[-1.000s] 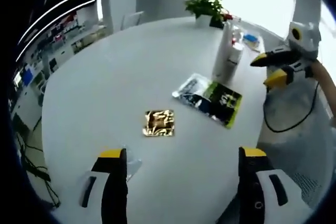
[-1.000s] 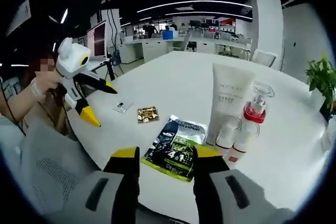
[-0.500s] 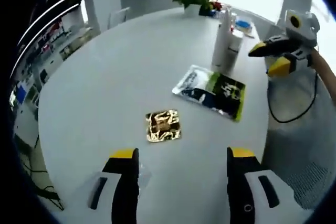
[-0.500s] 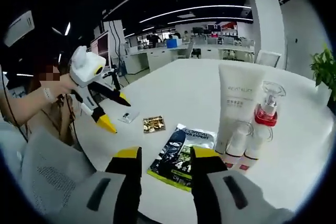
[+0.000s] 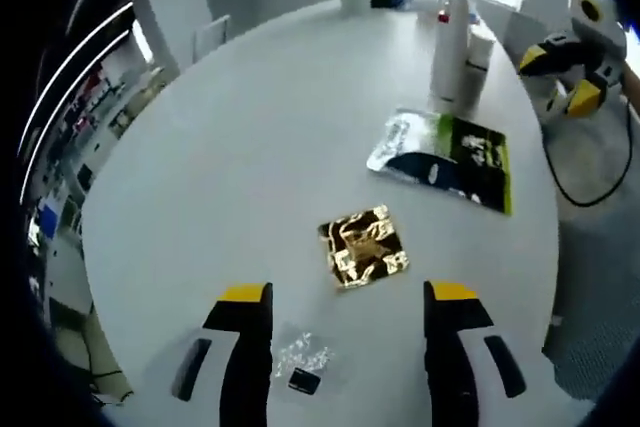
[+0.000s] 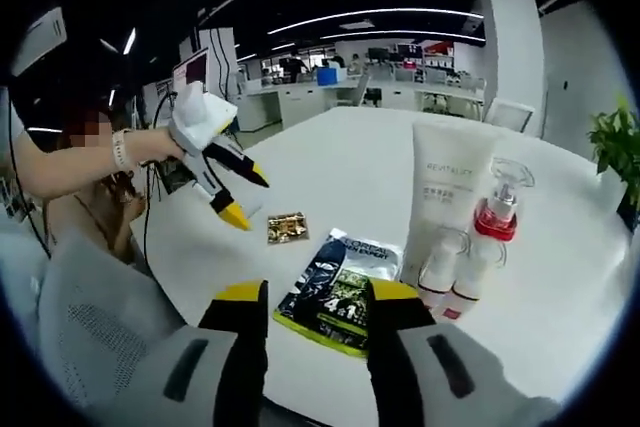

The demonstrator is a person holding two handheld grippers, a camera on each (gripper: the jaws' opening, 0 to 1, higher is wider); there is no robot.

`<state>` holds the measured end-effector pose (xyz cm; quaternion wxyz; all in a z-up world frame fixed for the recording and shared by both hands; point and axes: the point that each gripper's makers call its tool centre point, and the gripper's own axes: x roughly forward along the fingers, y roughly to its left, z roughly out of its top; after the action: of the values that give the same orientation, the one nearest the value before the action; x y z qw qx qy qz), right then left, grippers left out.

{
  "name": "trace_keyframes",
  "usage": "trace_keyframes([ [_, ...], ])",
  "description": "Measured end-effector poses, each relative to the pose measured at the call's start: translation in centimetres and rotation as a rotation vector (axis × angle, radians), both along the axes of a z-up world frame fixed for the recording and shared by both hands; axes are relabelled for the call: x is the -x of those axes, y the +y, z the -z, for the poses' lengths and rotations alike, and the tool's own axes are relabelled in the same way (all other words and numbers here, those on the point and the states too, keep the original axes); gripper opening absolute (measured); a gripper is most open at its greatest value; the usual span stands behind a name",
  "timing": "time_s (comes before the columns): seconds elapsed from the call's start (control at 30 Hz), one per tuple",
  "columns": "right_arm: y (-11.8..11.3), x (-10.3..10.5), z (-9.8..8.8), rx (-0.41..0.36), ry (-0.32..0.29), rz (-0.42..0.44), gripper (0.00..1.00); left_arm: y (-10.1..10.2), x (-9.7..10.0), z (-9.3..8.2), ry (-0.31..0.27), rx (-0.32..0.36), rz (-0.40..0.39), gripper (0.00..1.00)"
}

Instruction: Arrange the skincare products in the storage area until every visible bottle or jar stands upright without overlapping.

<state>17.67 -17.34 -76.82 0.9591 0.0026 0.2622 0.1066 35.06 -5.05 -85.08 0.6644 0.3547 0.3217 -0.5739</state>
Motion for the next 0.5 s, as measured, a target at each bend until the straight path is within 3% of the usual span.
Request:
trace_keyframes([
  [0.2, -2.1, 0.7, -0.9, 0.029, -0.049, 0.038, 0.41, -0.2, -0.5, 1.5, -0.014, -0.044, 0.045, 0.60],
  [0.5, -3.1, 1.5, 0.2, 0.066, -0.062, 0.081, 0.44, -1.0, -0.9, 2.3, -0.015, -0.053, 0.067, 0.61],
])
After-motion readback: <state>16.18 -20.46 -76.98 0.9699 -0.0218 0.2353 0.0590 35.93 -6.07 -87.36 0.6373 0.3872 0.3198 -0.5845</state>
